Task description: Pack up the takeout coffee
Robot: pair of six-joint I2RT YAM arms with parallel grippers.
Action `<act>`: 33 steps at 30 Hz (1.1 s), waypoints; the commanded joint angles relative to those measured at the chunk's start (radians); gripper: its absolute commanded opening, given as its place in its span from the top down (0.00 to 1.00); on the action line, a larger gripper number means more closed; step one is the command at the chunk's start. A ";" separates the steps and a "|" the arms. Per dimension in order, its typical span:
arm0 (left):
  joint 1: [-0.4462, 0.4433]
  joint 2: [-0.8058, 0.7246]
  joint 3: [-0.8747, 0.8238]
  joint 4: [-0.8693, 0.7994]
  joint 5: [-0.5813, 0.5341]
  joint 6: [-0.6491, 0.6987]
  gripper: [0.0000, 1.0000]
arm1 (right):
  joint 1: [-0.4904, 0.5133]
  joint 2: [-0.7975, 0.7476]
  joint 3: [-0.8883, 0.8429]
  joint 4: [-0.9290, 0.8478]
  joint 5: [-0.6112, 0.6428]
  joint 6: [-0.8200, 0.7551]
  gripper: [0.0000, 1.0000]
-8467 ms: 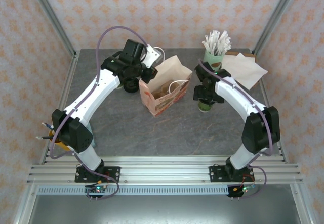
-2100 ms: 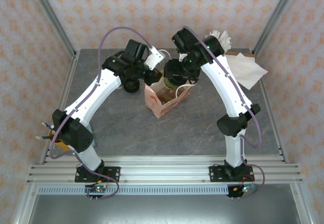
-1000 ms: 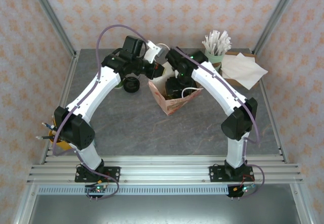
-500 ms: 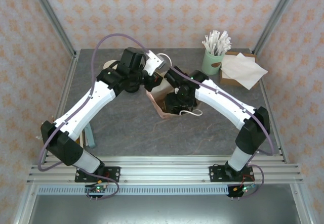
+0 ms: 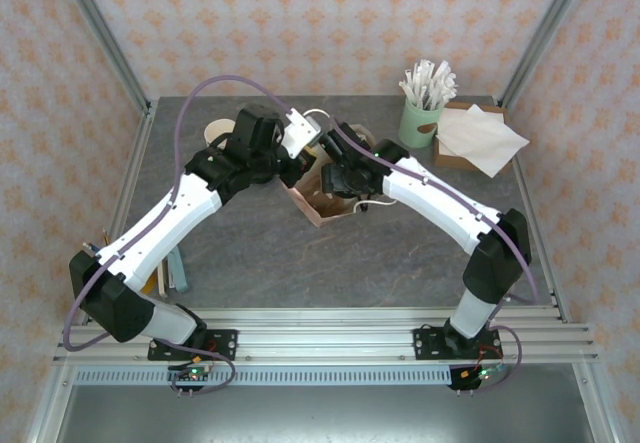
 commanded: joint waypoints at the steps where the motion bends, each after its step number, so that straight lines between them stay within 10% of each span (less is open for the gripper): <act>1: -0.013 -0.029 -0.029 0.047 -0.005 0.001 1.00 | 0.001 0.014 0.028 0.025 0.078 0.014 0.38; 19: 0.020 -0.005 -0.051 0.080 -0.022 -0.144 1.00 | 0.009 -0.039 -0.104 0.140 0.055 -0.040 0.39; 22: 0.051 0.014 0.041 -0.025 -0.017 -0.185 0.70 | 0.009 -0.015 -0.103 0.121 0.040 -0.047 0.39; 28: 0.073 0.019 0.091 -0.200 0.049 -0.139 0.73 | 0.009 0.011 -0.113 0.180 0.028 -0.043 0.39; 33: 0.072 0.065 0.107 -0.216 0.018 -0.112 0.51 | 0.009 0.042 -0.089 0.198 0.013 -0.045 0.39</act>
